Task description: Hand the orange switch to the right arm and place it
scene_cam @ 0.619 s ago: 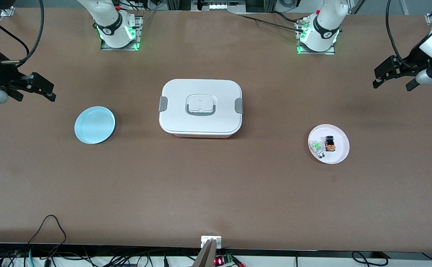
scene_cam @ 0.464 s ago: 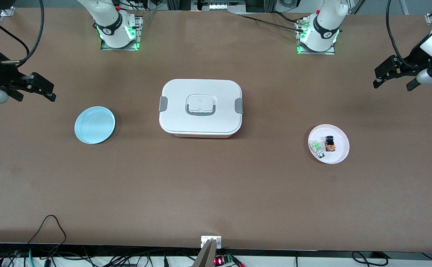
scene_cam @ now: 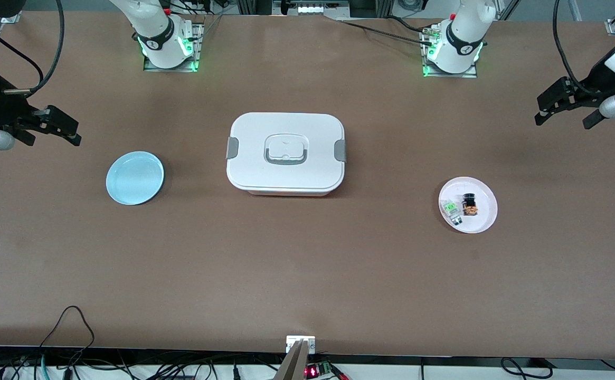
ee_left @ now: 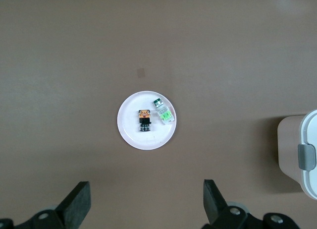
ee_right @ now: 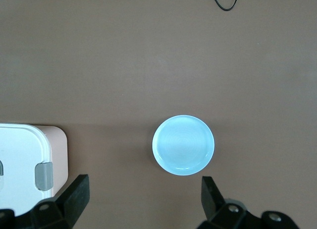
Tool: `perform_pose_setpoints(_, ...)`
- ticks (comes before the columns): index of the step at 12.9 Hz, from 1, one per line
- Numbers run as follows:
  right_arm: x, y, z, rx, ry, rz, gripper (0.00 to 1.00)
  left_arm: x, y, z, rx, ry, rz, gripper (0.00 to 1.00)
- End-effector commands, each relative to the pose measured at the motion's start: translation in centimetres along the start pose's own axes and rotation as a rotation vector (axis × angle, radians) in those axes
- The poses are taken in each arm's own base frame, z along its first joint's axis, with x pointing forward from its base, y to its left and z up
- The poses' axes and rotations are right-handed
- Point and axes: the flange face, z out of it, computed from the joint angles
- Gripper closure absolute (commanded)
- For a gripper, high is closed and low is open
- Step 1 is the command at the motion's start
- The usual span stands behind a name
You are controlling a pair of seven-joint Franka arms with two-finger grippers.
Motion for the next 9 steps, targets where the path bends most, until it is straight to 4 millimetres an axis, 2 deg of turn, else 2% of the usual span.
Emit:
perform_pose_setpoints(1, 0.1, -0.3, -0.6, 0.006, -0.005, -0.009, 0.0, 0.4, -0.2, -0.6, 0.017, -0.006, 0.019, 0.0)
perform_pose_setpoints(3, 0.0, -0.4, -0.6, 0.005, -0.015, -0.006, 0.0, 0.6, -0.2, -0.4, 0.014, -0.011, 0.01, 0.0)
perform_pose_setpoints(4, 0.0, -0.4, -0.6, 0.003, -0.015, -0.003, 0.0, 1.2, -0.2, 0.8, 0.009, -0.03, 0.016, 0.0)
perform_pose_setpoints(6, 0.0, -0.4, -0.6, 0.005, -0.012, -0.01, 0.0, 1.0, -0.1, 0.2, 0.003, -0.035, 0.021, 0.0)
perform_pose_setpoints(9, 0.4, -0.5, 0.1, 0.01, -0.017, 0.001, 0.0, 1.6, 0.8, 2.9, 0.004, -0.106, 0.042, 0.0)
